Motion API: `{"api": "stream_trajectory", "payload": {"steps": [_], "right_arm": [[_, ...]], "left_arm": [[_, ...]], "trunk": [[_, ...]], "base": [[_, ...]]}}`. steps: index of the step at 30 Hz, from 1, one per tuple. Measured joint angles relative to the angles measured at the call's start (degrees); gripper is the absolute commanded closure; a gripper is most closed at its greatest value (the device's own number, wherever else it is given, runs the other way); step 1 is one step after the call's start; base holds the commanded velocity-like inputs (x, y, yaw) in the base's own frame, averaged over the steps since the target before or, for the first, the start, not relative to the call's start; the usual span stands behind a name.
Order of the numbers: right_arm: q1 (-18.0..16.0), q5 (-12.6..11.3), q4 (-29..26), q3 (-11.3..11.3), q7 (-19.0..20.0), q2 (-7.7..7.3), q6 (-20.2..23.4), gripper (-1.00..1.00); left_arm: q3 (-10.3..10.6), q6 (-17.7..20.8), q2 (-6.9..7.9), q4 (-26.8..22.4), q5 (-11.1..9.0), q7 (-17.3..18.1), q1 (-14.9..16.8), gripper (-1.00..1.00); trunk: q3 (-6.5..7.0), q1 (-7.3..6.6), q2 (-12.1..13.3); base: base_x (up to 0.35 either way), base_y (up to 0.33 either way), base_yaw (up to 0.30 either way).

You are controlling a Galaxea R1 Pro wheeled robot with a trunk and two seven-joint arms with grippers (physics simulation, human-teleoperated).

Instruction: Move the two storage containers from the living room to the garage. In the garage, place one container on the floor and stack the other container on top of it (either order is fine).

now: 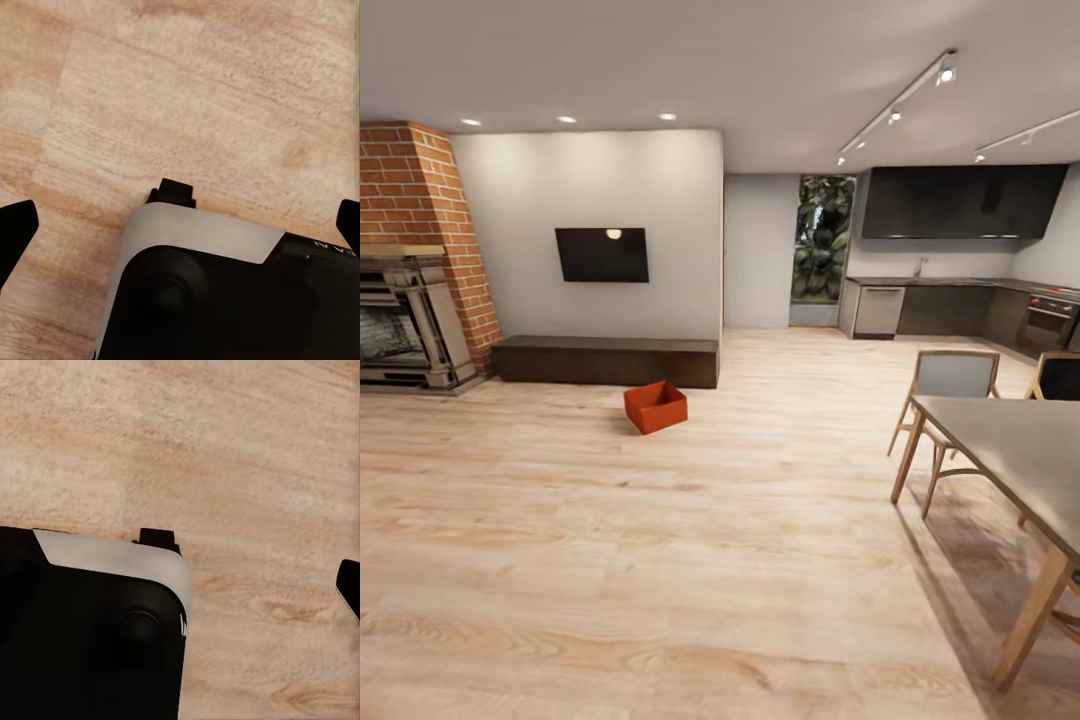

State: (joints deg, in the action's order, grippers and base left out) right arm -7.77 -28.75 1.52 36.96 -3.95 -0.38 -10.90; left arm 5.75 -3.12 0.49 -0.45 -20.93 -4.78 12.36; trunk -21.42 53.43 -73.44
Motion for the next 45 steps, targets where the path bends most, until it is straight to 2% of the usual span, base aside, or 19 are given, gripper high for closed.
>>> {"api": "stream_trajectory", "payload": {"steps": [45], "right_arm": [[0.0, 0.0, 0.0, 0.0, 0.0, 0.0, 0.0, -1.0]], "left_arm": [[0.0, -0.1, -0.05, 0.0, -0.1, 0.0, 0.0, -1.0]], "trunk": [[0.0, 0.0, 0.0]], "base": [[0.321, 0.0, 0.0]]}}
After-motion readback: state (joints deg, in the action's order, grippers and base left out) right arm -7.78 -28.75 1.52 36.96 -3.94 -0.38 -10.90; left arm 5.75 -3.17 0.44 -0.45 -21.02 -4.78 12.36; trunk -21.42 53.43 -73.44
